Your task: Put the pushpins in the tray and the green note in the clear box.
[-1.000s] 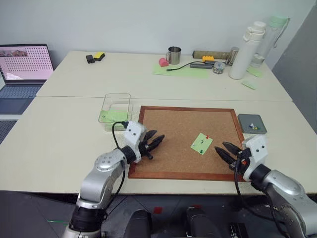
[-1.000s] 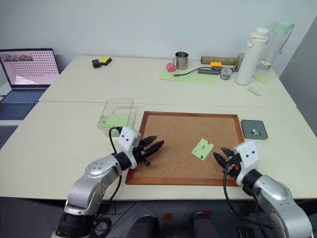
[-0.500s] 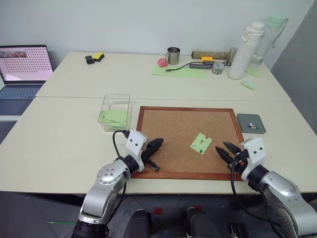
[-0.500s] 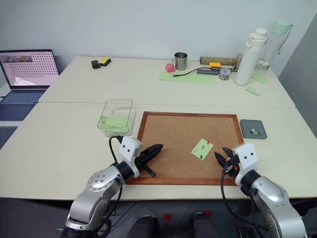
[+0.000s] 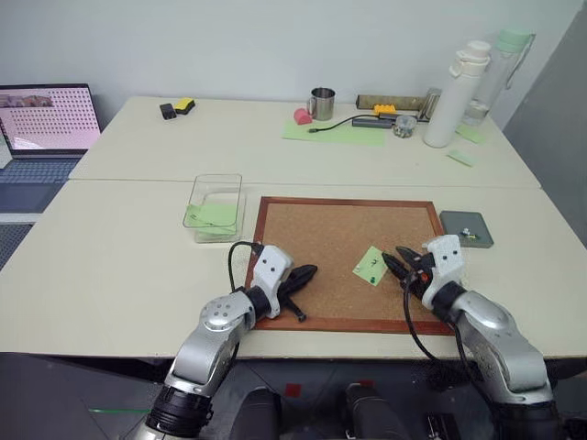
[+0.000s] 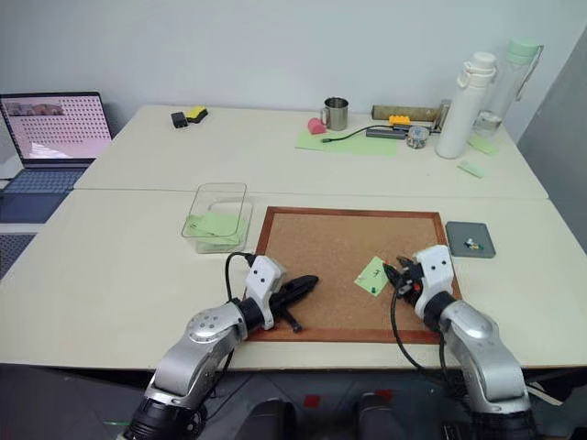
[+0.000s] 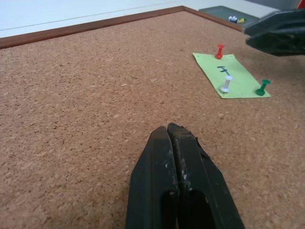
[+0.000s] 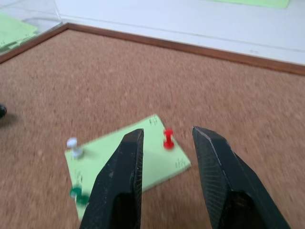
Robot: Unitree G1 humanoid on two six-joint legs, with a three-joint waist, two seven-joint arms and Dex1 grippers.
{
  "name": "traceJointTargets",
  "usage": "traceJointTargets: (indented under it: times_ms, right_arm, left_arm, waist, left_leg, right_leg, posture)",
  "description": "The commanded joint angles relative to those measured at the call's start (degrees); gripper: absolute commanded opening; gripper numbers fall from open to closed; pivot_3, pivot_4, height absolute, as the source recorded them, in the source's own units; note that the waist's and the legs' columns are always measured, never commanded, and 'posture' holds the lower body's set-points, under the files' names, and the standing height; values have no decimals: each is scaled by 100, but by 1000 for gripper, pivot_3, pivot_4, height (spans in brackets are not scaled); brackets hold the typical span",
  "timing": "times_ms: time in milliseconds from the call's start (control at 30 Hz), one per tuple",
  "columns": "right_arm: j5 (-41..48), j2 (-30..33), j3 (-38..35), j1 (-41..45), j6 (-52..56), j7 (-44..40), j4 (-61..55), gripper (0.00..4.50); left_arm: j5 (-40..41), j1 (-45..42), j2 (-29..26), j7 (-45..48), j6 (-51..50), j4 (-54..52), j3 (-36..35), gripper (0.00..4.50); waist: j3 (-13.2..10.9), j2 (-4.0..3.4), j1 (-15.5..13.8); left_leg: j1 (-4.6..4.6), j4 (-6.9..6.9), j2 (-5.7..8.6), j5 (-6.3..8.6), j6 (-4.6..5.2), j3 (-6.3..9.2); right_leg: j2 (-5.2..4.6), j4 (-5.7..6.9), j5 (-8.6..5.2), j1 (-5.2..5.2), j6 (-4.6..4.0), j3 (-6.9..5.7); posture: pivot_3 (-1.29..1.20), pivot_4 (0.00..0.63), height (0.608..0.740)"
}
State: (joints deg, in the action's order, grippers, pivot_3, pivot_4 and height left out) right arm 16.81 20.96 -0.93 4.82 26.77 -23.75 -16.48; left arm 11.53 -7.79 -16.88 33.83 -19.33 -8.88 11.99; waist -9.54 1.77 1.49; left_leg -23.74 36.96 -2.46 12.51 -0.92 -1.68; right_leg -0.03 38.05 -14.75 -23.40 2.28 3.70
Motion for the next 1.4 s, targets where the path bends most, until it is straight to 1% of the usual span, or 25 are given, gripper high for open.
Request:
traceJointTargets:
  times_ms: [33, 133, 267, 467, 500, 600, 633, 767, 1033, 1133, 1400]
  right_arm:
    - [-174, -42, 183, 176, -313, -161, 389, 1647]
    - [-232, -73, 278, 322, -438, -263, 699, 1647]
    - [-353, -161, 412, 508, -550, -313, 1029, 1647]
    - [-330, -338, 279, 692, -543, -182, 1355, 1647]
    - [-293, -372, 229, 696, -543, -179, 1378, 1472]
    - [-260, -410, 158, 703, -547, -199, 1418, 1142]
    - [-266, -413, 149, 701, -552, -210, 1424, 852]
    - [-283, -444, 115, 717, -598, -205, 1447, 64]
    - [-195, -581, 33, 682, -790, -168, 1055, 64]
    - [-62, -653, -33, 705, -673, -155, 792, 64]
    - [-44, -473, -16, 476, -364, -210, 336, 64]
  left_arm:
    - [-174, 81, -52, -36, -76, 147, 120, 17]
    - [-184, 57, -36, -47, -92, 158, 101, 17]
    - [-150, 57, -35, -30, -141, 78, 88, 17]
    - [-164, 118, -76, -37, -169, 4, 80, 17]
    - [-167, 141, -88, -40, -174, -17, 78, 5]
    - [-181, 170, -107, -52, -188, -41, 77, 0]
    - [-184, 179, -111, -58, -195, -50, 73, 0]
    - [-192, 189, -123, -61, -236, -66, 75, 0]
    - [-281, 192, -138, -148, -287, 39, 59, 0]
    - [-263, 196, -125, -178, -310, 71, 0, 0]
    - [-235, 221, -130, -168, -328, 66, -9, 0]
  waist:
    - [7, -5, -1]
    - [18, -22, 8]
    - [23, -28, 21]
    - [34, -32, 23]
    - [37, -32, 23]
    - [44, -34, 24]
    - [44, -34, 24]
    - [45, -35, 26]
    - [45, -36, 28]
    - [45, -37, 28]
    - [46, -41, 32]
  left_leg:
    - [0, 0, 0, 0, 0, 0]
    - [2, -1, 0, 0, 0, -2]
    - [23, -1, 0, 0, 0, -7]
    - [30, -3, -3, 0, 0, -10]
    - [30, -4, -4, 0, 0, -10]
    - [31, -5, -5, 0, 0, -11]
    - [31, -5, -6, 0, 0, -11]
    - [31, -7, -6, 0, 0, -11]
    - [32, -12, -8, 1, 0, -12]
    - [32, -13, -9, 1, 0, -11]
    - [32, -13, -10, 1, 0, -11]
  right_leg:
    - [0, -2, 0, 1, 0, -1]
    - [0, -2, 0, 2, 0, 1]
    - [1, 3, -3, 15, 5, 6]
    - [3, 2, -4, 19, 7, 9]
    - [4, 2, -4, 19, 7, 10]
    - [5, 1, -4, 19, 6, 10]
    - [5, 1, -4, 19, 6, 11]
    - [6, 1, -5, 19, 6, 11]
    - [8, -1, -6, 18, 5, 12]
    - [8, 0, -7, 17, 4, 11]
    - [9, 0, -11, 16, 12, 13]
  posture:
    - [0, 150, 740]
    - [0, 150, 740]
    - [0, 150, 740]
    - [0, 150, 740]
    - [0, 150, 740]
    - [0, 150, 740]
    - [0, 150, 740]
    - [0, 150, 740]
    - [0, 150, 740]
    - [0, 150, 740]
    - [0, 150, 740]
